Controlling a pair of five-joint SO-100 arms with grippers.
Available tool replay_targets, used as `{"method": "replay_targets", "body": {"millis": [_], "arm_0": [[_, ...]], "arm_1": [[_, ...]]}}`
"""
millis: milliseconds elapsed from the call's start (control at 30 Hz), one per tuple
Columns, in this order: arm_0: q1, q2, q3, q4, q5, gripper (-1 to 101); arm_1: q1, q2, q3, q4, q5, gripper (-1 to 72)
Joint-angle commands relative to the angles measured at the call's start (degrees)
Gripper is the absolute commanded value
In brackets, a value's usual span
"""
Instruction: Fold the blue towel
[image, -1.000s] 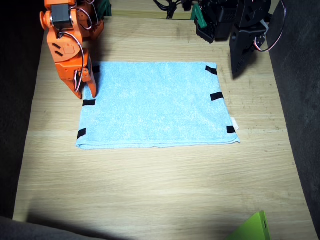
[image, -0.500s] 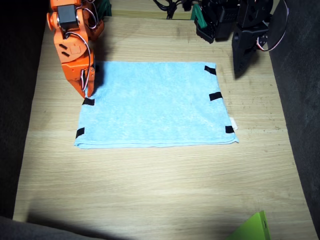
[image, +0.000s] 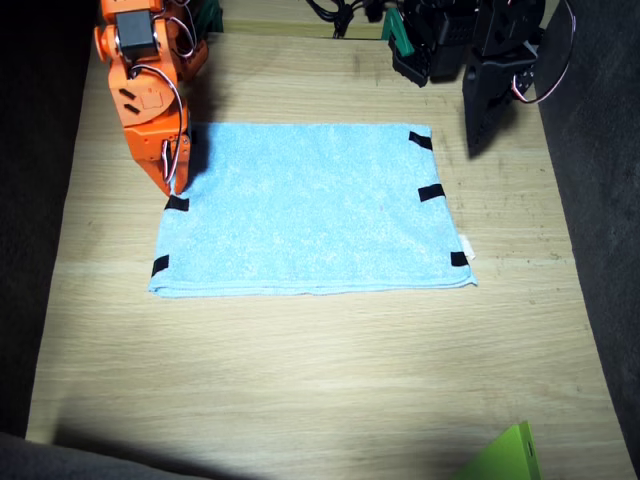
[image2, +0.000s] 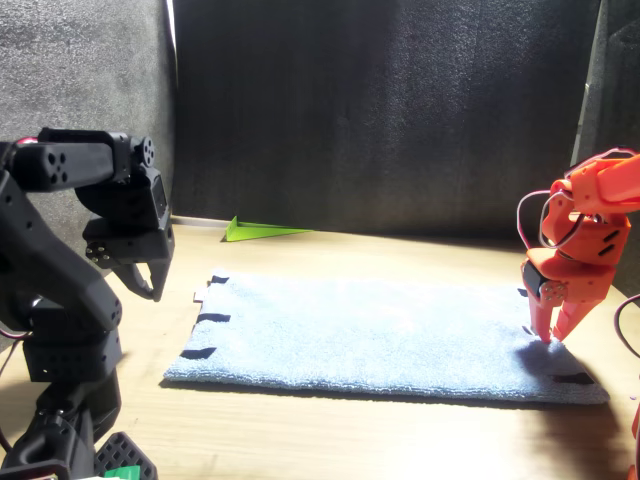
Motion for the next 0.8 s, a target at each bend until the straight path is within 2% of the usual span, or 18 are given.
{"method": "replay_targets", "body": {"millis": [0,367,767], "arm_0": [[0.09,1.58,0.97,-0.62,1.49,0],[-0.53,2.20,2.20,-1.49,1.93,0],[-1.49,1.85,2.46,-1.93,1.93,0]], "arm_1": [[2.02,4.22,-2.99,3.25,-0.35,-0.1],[6.77,4.92,-8.35,9.84,0.00,-0.1],[9.23,3.78,-17.93,17.14,-2.20,-0.1]]}}
